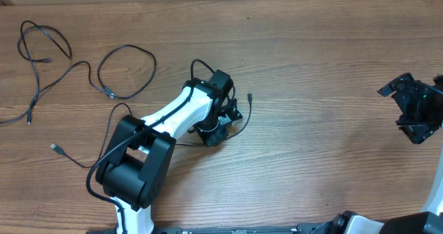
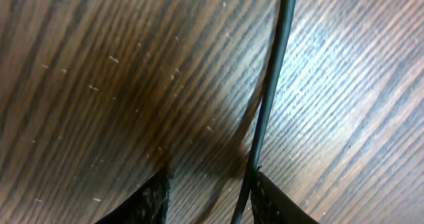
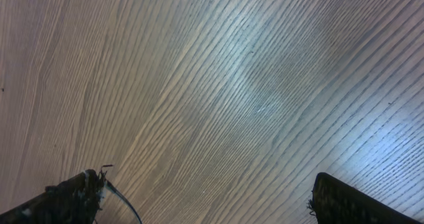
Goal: Untangle cables
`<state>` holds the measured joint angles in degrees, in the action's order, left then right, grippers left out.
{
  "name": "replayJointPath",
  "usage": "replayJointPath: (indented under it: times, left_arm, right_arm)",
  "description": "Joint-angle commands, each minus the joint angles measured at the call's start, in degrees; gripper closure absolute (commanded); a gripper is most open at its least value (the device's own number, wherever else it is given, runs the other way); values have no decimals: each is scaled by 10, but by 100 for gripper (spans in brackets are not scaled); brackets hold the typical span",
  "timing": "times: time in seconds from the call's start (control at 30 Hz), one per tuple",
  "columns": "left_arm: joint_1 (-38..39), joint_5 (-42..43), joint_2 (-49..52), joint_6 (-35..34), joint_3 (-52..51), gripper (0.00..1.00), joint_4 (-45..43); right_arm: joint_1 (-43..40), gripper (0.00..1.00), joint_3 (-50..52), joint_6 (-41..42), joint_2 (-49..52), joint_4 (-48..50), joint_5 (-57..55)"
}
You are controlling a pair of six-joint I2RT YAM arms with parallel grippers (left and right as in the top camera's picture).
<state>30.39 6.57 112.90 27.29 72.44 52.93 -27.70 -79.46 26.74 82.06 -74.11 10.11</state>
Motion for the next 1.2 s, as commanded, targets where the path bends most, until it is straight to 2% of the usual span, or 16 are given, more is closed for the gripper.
replayJointPath:
  times: [0.0,0.13,0.2,0.27,0.33,0.57,0.77,0.97,1.17]
  left_arm:
    - [11,1,20,-38,-45,57,-24]
    - [27,1,20,-38,-78,55,-41]
    - [35,2,20,-38,-91,58,-56]
    - [45,1,20,-38,-100,69,-71]
    - [49,0,19,-38,-100,96,-73]
    - [34,-52,-3,-68,-64,96,-35]
    - [-22,-74,-73,-69,24,96,66]
    - [-128,-145,-179,-108,85,96,124]
    - [-288,-191,-269,-175,94,95,127]
  right_arm:
    - [0,0,-7,0,-8,3,0]
    - [0,0,-7,0,-8,3,0]
    - [0,0,-7,0,-8,3,0]
    - [0,0,-7,0,-8,3,0]
    - [0,0,-7,0,-8,3,0]
    - [0,0,-7,0,-8,3,0]
    - [0,0,-7,0,-8,3,0]
    - [0,0,-7,0,-8,3,0]
    - [0,0,-7,0,-8,3,0]
